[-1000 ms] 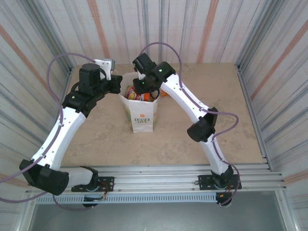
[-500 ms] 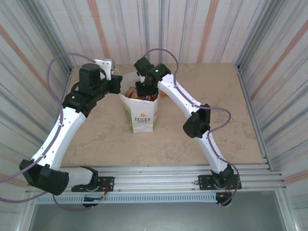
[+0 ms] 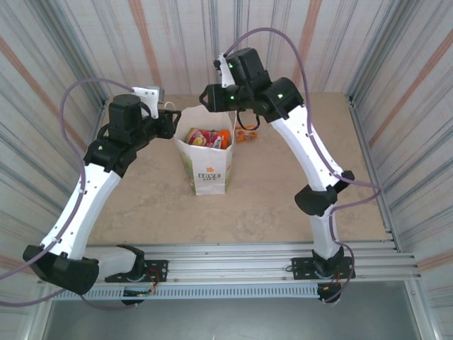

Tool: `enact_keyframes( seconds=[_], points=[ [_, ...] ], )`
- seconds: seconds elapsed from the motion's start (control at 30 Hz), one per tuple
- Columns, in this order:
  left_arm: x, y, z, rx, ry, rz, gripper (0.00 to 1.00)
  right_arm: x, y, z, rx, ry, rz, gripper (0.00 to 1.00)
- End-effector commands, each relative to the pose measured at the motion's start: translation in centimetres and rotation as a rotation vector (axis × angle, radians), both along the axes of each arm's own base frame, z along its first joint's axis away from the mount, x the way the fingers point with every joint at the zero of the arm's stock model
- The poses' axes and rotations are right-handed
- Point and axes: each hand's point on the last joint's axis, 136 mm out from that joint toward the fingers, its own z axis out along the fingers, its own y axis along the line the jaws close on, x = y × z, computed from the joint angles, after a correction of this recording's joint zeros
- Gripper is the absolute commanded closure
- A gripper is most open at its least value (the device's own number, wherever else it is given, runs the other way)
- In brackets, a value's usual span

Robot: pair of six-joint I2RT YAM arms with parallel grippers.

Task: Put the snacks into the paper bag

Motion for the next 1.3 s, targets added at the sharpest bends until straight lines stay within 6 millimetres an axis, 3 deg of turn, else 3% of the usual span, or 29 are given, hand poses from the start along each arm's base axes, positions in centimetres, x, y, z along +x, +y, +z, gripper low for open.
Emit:
enact_keyframes(
  seconds=[0.0,0.13,0.4,0.67,0.97,1.27],
  points=[
    [-2.2,0.9,1.5,-0.020,-0.029,0.010,0.48,-1.8,-1.9,-0.1,-0.031,0.041,0.015,0.49],
    [-3.5,1.5,0.7,-0.066,-0.001,0.020,0.45,-2.9,-4.5,-1.1,-0.062,0.096,-0.017,0.49],
    [-5.0,3.3,-4.1,-0.137,0.115,0.090,0.43,-2.0,-10.4,-7.0,-0.052,0.273,-0.152,0.49],
    [-4.7,4.8,-8.8,-0.119,0.183,0.156,0.44,2.2,-15.1,-16.9,-0.008,0.495,-0.309,0.50],
    [-3.4,4.3,-12.0,-0.107,0.234,0.143,0.44,8.4,-16.2,-25.0,0.038,0.612,-0.383,0.49],
    [-2.7,3.1,-12.9,-0.096,0.226,0.064,0.45,13.3,-16.0,-31.8,0.045,0.698,-0.401,0.50]
  ],
)
